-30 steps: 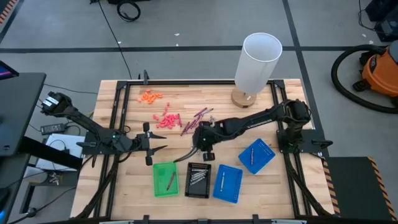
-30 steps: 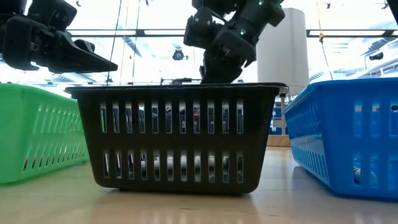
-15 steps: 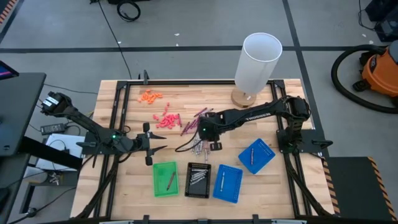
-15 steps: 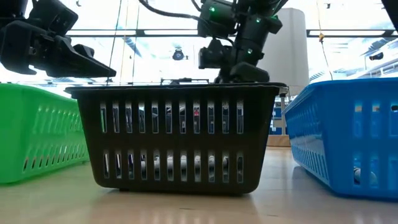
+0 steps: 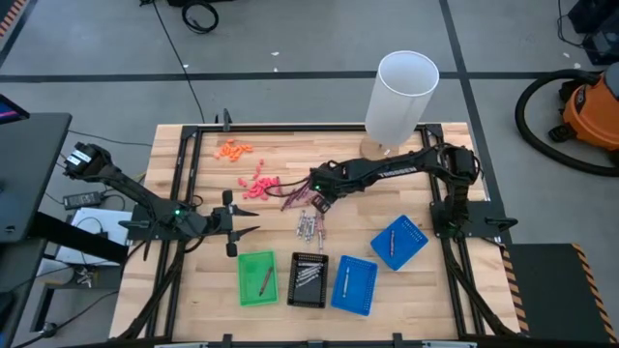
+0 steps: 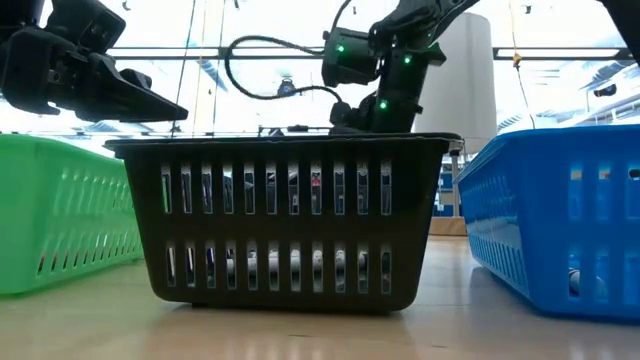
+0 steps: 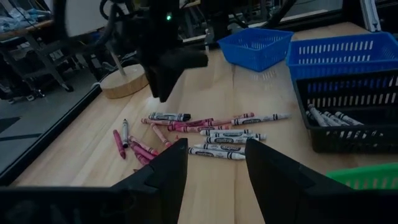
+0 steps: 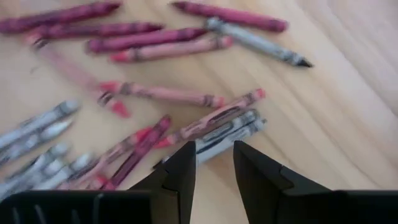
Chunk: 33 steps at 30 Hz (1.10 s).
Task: Sort crayons
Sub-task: Put the black crayon into the black basket
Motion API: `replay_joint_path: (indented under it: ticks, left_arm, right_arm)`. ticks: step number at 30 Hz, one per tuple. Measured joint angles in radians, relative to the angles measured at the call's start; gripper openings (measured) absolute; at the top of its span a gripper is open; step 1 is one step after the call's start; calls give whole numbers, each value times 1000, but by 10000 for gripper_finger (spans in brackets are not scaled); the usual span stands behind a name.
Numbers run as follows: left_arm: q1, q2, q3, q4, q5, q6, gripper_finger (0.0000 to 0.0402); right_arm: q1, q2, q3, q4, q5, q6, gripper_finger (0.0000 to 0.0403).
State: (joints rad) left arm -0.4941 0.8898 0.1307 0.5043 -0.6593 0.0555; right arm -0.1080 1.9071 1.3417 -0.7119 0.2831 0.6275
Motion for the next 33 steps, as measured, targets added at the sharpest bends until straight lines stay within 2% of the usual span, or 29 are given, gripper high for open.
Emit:
replay_joint_path:
  ticks: [9, 15, 24, 33]
  left_arm:
    - [-5, 0, 0, -4, 0, 0, 173]
    - [-5, 0, 0, -7, 0, 7, 173]
    - [-5, 0, 0, 1, 0, 7, 173]
    - [-5, 0, 0, 1, 1, 7, 173]
  right_arm:
    - [5, 55, -1, -7, 119, 135, 164]
    - [14, 55, -2, -24, 164, 164, 170]
    - [16, 55, -105, 93, 164, 222, 168]
    - [26, 53, -139, 109, 141, 259, 167]
